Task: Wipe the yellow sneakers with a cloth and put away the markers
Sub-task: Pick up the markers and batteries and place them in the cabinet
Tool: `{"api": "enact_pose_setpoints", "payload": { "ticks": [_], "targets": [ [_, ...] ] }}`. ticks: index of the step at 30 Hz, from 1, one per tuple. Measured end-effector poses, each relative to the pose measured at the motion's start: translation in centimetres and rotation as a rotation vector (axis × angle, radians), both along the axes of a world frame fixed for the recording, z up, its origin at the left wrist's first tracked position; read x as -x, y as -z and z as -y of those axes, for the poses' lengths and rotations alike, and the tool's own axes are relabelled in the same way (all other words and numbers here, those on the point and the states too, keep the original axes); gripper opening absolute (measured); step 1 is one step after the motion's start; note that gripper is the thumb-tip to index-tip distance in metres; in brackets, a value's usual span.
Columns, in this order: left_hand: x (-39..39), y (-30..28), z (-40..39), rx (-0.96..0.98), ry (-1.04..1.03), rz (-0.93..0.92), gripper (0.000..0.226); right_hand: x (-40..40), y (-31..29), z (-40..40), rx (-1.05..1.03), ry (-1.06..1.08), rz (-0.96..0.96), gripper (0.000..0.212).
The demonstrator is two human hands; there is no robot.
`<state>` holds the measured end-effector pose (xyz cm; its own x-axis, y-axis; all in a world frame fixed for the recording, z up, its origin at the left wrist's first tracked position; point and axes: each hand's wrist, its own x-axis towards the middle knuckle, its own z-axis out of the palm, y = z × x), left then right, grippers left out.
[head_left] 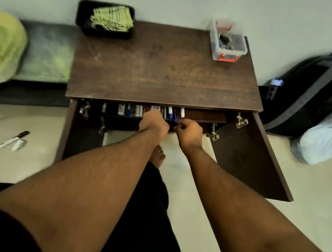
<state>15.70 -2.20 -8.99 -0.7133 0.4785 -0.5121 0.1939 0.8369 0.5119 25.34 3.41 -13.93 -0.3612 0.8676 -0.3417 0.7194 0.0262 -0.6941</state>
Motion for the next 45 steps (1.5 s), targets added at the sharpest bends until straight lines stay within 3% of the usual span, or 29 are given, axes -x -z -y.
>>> {"api": "enact_pose_setpoints", "payload": {
  "ticks": [4, 10, 13, 18, 23, 31, 37, 45],
  "targets": [
    [3.0, -6.3, 6.9, -0.040, 0.235, -0.240, 0.016, 1.7, -7.9, 4.4, -0.127, -0.137, -0.006, 0.023],
    [8.1, -11.7, 19.4, -0.164, 0.302, -0.406, 0.035, 6.5, -17.4, 12.1, -0.330, -0.430, 0.056, 0.023],
    [11.5, -12.7, 25.5, -0.167, 0.223, -0.433, 0.035, 10.1, -19.9, 16.1, -0.400, -0.575, 0.078, 0.030],
    [17.2, -9.6, 35.2, -0.065, -0.142, -0.380, 0.034, 18.5, -19.4, 22.5, -0.502, -0.823, 0.137, 0.026],
    [21.1, -0.8, 42.8, 0.051, -0.353, -0.210, 0.033, 27.8, -13.7, 27.7, -0.508, -1.077, 0.208, 0.028],
    [28.4, 14.5, 46.3, 0.148, -0.471, -0.028, 0.036, 38.5, 3.0, 30.2, -0.353, -1.332, 0.331, 0.034],
    [36.3, 24.6, 46.2, 0.145, -0.447, -0.037, 0.040, 43.4, 15.3, 31.2, -0.294, -1.463, 0.375, 0.042],
    [44.4, 33.6, 45.8, 0.250, -0.218, -0.039, 0.057, 47.7, 23.7, 33.0, -0.337, -1.707, 0.546, 0.056]
  ]
}}
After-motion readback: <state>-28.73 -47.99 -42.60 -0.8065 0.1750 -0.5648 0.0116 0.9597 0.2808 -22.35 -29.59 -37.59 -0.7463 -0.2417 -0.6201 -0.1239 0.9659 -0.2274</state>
